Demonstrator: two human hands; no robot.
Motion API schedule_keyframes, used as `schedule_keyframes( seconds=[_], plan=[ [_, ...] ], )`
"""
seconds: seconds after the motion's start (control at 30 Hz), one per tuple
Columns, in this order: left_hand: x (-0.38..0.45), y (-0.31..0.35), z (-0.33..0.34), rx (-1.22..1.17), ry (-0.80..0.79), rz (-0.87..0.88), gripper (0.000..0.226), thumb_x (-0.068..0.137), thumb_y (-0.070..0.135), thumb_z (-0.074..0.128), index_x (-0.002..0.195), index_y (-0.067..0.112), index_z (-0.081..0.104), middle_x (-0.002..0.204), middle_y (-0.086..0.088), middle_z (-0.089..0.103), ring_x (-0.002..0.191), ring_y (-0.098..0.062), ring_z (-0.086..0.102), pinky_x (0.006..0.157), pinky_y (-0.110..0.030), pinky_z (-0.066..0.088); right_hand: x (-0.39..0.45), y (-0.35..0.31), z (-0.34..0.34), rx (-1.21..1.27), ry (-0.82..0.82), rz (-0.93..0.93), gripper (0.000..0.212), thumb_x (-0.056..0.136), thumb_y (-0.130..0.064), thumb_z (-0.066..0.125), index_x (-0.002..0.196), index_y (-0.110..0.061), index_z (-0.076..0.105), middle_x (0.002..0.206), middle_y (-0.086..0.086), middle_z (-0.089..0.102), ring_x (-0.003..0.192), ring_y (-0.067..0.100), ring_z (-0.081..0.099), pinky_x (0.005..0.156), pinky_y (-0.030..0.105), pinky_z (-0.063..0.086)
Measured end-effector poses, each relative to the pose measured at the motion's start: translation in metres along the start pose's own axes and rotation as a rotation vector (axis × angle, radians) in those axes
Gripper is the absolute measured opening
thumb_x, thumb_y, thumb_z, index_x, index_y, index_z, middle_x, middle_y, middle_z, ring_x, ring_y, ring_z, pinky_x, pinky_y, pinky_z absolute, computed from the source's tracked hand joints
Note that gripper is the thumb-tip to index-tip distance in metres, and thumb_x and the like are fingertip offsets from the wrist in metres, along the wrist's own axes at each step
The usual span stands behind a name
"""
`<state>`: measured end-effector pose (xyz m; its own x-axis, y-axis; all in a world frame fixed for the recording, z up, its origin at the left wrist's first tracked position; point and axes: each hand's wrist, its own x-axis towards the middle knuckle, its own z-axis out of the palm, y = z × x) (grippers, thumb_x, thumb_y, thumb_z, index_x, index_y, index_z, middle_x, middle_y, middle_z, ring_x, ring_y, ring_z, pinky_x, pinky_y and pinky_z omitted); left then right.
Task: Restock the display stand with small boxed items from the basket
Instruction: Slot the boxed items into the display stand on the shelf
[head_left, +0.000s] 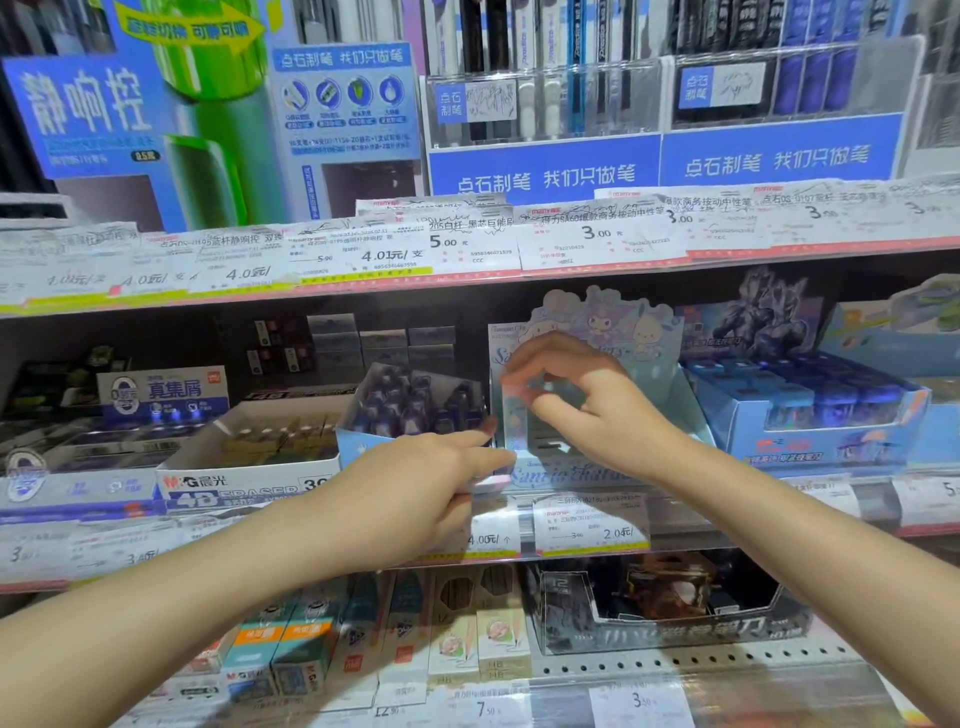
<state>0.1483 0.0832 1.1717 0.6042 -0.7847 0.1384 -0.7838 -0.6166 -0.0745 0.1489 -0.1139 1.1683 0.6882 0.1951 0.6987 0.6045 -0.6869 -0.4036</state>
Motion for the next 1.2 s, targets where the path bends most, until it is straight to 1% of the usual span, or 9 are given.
schedule_keyframes(
  seconds=[0.17,0.3,0.4,0.5,0.63,0.87,0.97,1.07,1.2],
  plan=[
    [0.0,-0.004,0.001,-0.077,-0.009,0.002,0.053,0.092,0.016,0.042,0.141,0.036,0.035,0.154,0.002,0.03,0.138,-0.014,0.034,0.109,-0.034,0.035,0.001,-0.006,0.0,0.057,-0.043,0.101,0.027,0.071,-0.008,0.042,0.077,-0.019,0.066,0.104,0.0,0.058,0.104,0.014,0.052,0.09,0.011,0.035],
    [-0.001,-0.01,-0.001,-0.278,0.257,0.086,0.027,0.086,0.018,0.049,0.111,0.019,0.06,0.108,0.001,0.065,0.098,-0.01,0.056,0.085,-0.029,0.044,-0.001,-0.019,-0.004,-0.001,0.015,0.073,0.029,0.074,-0.012,0.044,0.087,-0.014,0.07,0.108,-0.005,0.058,0.107,0.01,0.052,0.093,0.019,0.038],
    [-0.004,-0.005,-0.008,-0.446,0.384,0.034,0.015,0.086,0.027,0.055,0.089,0.013,0.058,0.079,-0.005,0.062,0.071,-0.01,0.052,0.064,-0.023,0.039,-0.01,-0.038,-0.004,0.135,0.089,0.05,0.019,0.077,-0.015,0.054,0.092,-0.017,0.066,0.09,-0.01,0.064,0.086,0.004,0.059,0.079,0.013,0.044],
    [-0.004,0.005,-0.014,-0.677,0.337,0.022,0.013,0.087,0.025,0.059,0.086,0.012,0.061,0.077,0.001,0.065,0.07,-0.009,0.058,0.066,-0.025,0.043,-0.013,-0.053,-0.003,0.377,0.027,0.138,0.012,0.075,-0.02,0.065,0.087,-0.019,0.066,0.079,-0.002,0.066,0.072,0.012,0.061,0.072,0.026,0.051],
    [-0.003,0.012,-0.016,-0.994,0.235,-0.059,0.005,0.09,0.014,0.058,0.091,0.009,0.059,0.047,0.01,0.046,0.037,-0.006,0.037,0.038,-0.016,0.03,-0.01,-0.055,-0.008,0.456,-0.003,0.164,0.009,0.076,-0.011,0.07,0.079,-0.019,0.067,0.078,0.006,0.067,0.073,0.016,0.062,0.073,0.035,0.053],
    [-0.002,0.015,-0.017,-1.058,0.225,-0.156,0.014,0.088,0.017,0.06,0.075,0.014,0.057,0.039,0.009,0.048,0.035,-0.007,0.03,0.039,-0.017,0.024,-0.01,-0.049,-0.035,0.447,-0.002,0.229,0.009,0.075,-0.004,0.07,0.079,-0.011,0.069,0.072,0.001,0.069,0.067,0.005,0.063,0.064,0.009,0.051],
    [0.0,0.019,-0.016,-1.095,0.253,-0.116,0.015,0.088,0.011,0.059,0.074,0.011,0.057,0.041,0.009,0.053,0.035,-0.007,0.029,0.038,-0.015,0.023,-0.012,-0.047,-0.035,0.44,0.04,0.223,0.012,0.077,-0.008,0.068,0.086,-0.017,0.067,0.077,0.001,0.067,0.071,0.007,0.062,0.065,0.012,0.049],
    [0.006,0.026,-0.014,-1.138,0.325,-0.123,0.013,0.088,0.013,0.06,0.076,0.011,0.059,0.049,0.006,0.059,0.034,-0.007,0.029,0.038,-0.017,0.024,-0.016,-0.044,-0.029,0.514,0.083,0.234,0.033,0.077,-0.009,0.069,0.101,-0.026,0.056,0.087,-0.002,0.062,0.072,0.009,0.062,0.069,0.022,0.053],
    [0.018,0.027,-0.012,-1.067,0.417,-0.118,0.007,0.085,0.016,0.065,0.082,0.01,0.065,0.071,-0.004,0.064,0.035,0.0,0.041,0.039,-0.011,0.032,-0.016,-0.043,-0.026,0.49,0.15,0.248,0.041,0.074,0.002,0.069,0.097,-0.028,0.051,0.089,-0.002,0.061,0.07,0.013,0.065,0.073,0.027,0.055]
  ],
)
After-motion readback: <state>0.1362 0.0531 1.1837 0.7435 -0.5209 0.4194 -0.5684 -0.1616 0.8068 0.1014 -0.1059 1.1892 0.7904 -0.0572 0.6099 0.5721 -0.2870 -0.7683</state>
